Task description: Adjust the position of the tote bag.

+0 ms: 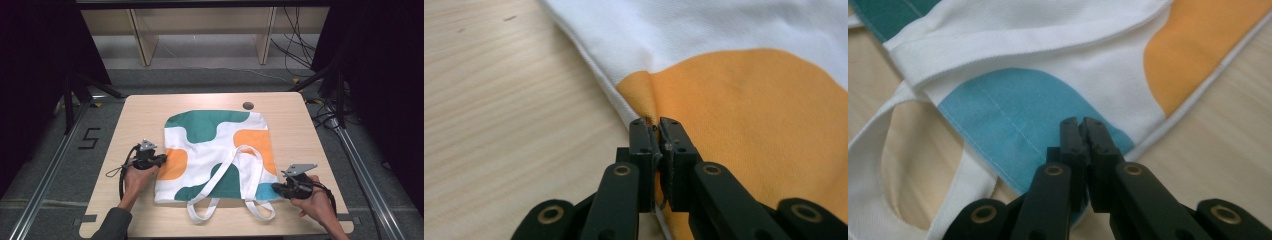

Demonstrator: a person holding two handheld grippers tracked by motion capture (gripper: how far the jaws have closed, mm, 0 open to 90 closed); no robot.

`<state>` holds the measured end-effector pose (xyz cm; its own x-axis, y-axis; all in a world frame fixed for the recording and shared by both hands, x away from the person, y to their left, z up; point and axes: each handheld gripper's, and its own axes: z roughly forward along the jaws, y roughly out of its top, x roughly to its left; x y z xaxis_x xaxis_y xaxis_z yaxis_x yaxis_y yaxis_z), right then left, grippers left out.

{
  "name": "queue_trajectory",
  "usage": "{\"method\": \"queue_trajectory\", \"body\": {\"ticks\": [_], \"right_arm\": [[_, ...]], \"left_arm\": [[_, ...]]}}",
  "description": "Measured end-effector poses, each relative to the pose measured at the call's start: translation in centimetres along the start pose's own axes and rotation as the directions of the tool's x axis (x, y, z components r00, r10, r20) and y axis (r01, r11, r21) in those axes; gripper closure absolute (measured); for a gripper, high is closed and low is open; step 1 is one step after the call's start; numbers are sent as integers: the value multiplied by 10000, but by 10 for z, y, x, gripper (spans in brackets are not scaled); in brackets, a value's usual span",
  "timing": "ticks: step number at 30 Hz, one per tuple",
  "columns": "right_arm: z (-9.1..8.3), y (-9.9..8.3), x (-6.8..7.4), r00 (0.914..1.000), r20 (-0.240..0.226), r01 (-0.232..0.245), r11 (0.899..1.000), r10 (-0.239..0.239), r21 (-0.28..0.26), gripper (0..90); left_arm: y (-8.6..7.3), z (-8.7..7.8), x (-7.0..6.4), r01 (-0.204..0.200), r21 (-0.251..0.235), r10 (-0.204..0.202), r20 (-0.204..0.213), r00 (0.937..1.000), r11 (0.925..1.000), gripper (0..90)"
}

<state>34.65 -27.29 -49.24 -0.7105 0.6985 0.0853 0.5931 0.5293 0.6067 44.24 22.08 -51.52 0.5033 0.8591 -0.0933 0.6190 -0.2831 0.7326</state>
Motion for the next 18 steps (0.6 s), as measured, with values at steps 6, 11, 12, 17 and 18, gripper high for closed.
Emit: {"method": "queue_trajectory", "body": {"ticks": [6, 11, 12, 17, 18], "right_arm": [[2, 1, 18, 9982, -157, 565, 9948, -580, -845, 667], [-9, 9, 38, 9874, -328, 1502, 9826, -1546, -1093, 456], [-8, 10, 42, 9855, -322, 1628, 9821, -1664, -944, 434], [2, 6, 53, 9707, 7, 2403, 9703, -2404, -263, 405], [5, 5, 53, 9633, 267, 2675, 9634, -2670, -157, 410]], "left_arm": [[4, -16, -7, 193, -460, -204, -236, 9995, 9988, 732], [-2, -45, -33, -393, -555, 426, 601, 9973, 9977, 541], [-4, -50, -38, -270, -456, 314, 995, 9945, 9986, 517], [-20, -75, -60, -727, -458, 791, 1587, 9842, 9963, 397], [-24, -76, -63, -693, -516, 770, 1668, 9830, 9963, 391]]}}
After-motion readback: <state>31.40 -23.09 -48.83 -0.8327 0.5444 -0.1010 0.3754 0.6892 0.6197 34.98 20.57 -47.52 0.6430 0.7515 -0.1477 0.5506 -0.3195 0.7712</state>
